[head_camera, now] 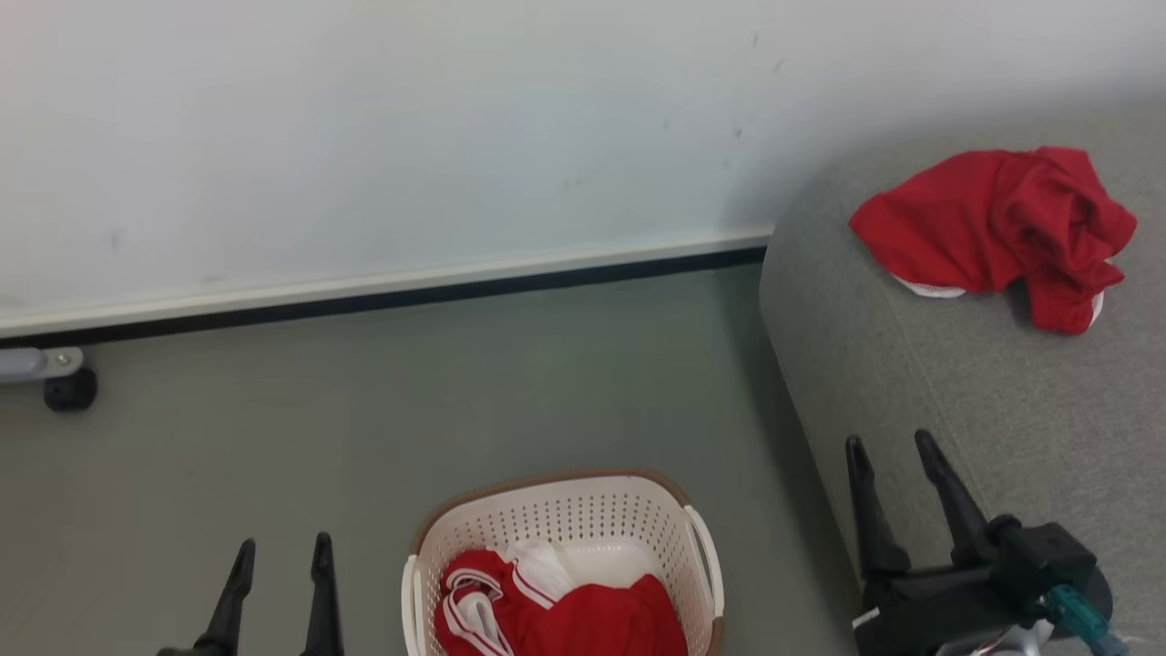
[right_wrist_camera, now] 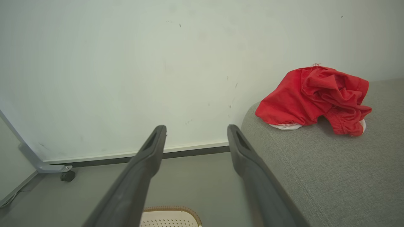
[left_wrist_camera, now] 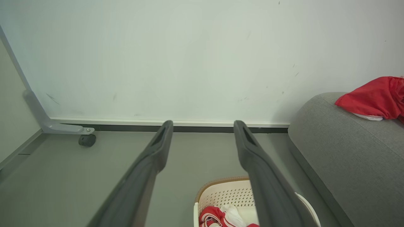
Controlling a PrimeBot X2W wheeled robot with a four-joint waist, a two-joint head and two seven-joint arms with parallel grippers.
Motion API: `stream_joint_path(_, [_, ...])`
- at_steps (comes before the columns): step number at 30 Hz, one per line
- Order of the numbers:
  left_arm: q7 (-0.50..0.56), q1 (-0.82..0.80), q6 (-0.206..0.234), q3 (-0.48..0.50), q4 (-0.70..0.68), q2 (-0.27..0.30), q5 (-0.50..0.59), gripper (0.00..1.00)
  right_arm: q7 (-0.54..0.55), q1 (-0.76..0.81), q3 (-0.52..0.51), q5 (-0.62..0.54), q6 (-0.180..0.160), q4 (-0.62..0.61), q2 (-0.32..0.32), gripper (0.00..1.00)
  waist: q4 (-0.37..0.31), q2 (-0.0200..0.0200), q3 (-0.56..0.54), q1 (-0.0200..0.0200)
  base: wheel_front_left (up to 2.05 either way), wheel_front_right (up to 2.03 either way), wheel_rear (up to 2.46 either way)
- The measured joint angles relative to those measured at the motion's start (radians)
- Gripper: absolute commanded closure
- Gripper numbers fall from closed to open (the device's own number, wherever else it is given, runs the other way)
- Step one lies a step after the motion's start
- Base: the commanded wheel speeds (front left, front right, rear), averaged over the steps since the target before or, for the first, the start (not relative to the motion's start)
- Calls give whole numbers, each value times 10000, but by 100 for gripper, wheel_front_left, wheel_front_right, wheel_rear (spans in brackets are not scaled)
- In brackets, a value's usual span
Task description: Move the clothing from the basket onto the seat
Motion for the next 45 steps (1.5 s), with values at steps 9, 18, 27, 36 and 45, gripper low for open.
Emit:
stream_joint_path(9, [240,-1131,-203,-698,355,-115,405,0,-27,-947,-280,-167,-10,-428,0,0,-119,1,1127,1,0,0,0])
stream_joint_path(18, [696,-2514,-541,-1396,1045,-221,702,0,-27,-2264,-397,-221,-10,-729,113,0,-400,1,2392,2,0,0,0])
stream_joint_path(27, [1124,-3719,-729,-1875,2138,-288,1122,0,-29,-3438,-466,-259,0,-1024,291,0,-816,2,3692,2,0,0,0])
stream_joint_path(36, [1534,-4482,-805,-1908,3294,-221,1285,0,-29,-4474,-288,-270,155,-1206,619,0,-1236,1,4865,2,0,0,0])
stream_joint_path(45, [1779,-5672,-853,-1988,4203,-343,1319,0,-29,-5393,-368,-311,265,-1361,727,0,-1725,2,6207,2,0,0,0])
